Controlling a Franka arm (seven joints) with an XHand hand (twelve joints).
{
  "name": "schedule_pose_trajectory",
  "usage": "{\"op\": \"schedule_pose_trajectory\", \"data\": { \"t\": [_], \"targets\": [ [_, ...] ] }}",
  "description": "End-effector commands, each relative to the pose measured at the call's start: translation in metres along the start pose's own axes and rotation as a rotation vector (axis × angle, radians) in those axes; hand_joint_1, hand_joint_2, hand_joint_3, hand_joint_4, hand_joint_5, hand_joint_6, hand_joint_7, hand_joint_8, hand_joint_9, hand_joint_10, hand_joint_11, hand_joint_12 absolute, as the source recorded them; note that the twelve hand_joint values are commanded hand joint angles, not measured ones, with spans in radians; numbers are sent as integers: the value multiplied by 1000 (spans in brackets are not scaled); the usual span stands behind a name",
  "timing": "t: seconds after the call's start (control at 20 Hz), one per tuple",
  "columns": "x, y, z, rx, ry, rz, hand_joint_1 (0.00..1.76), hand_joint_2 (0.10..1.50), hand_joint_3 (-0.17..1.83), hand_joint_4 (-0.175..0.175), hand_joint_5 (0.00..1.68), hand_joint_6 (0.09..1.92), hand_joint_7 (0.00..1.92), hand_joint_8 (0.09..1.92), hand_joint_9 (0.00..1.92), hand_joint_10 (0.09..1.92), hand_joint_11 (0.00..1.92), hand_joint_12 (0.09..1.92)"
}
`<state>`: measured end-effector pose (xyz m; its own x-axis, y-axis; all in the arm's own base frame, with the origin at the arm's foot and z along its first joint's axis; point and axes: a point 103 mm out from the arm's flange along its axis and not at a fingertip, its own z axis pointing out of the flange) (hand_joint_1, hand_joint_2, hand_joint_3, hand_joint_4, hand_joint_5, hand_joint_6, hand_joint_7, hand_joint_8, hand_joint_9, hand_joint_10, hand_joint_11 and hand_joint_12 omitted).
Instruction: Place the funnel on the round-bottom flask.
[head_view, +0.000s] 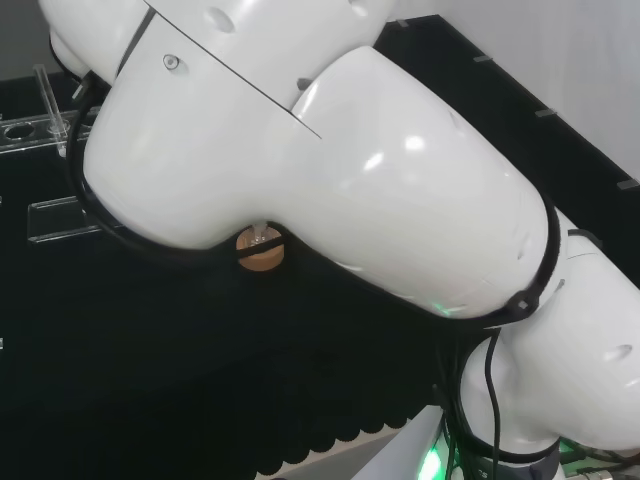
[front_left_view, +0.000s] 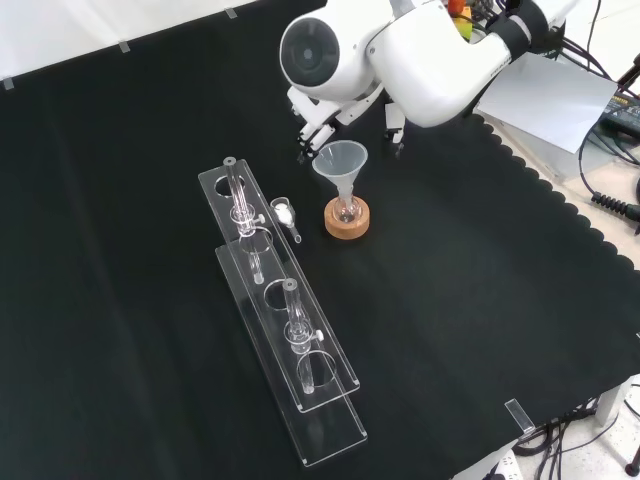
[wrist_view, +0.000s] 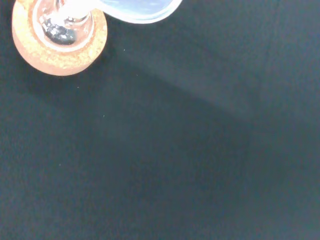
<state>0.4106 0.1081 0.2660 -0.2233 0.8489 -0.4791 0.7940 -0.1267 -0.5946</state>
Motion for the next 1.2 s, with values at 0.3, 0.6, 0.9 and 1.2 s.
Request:
{"op": "schedule_pose_trajectory", "data": {
  "t": [0.3,0.6,0.9,1.2],
  "targets": [
    [-31,-19,-5,-109,87,-8,485,693,280,-49,290,87,257,727,746,576,541,1331],
    [-53,-18,-1,-173,121,-17,618,759,314,-49,343,87,300,734,748,579,531,1322],
    [-84,-10,9,-209,221,-19,670,762,353,-50,391,87,363,714,756,578,526,1306],
    [-100,3,18,-234,280,-42,685,758,382,-51,412,87,394,706,765,574,529,1302]
  ]
}}
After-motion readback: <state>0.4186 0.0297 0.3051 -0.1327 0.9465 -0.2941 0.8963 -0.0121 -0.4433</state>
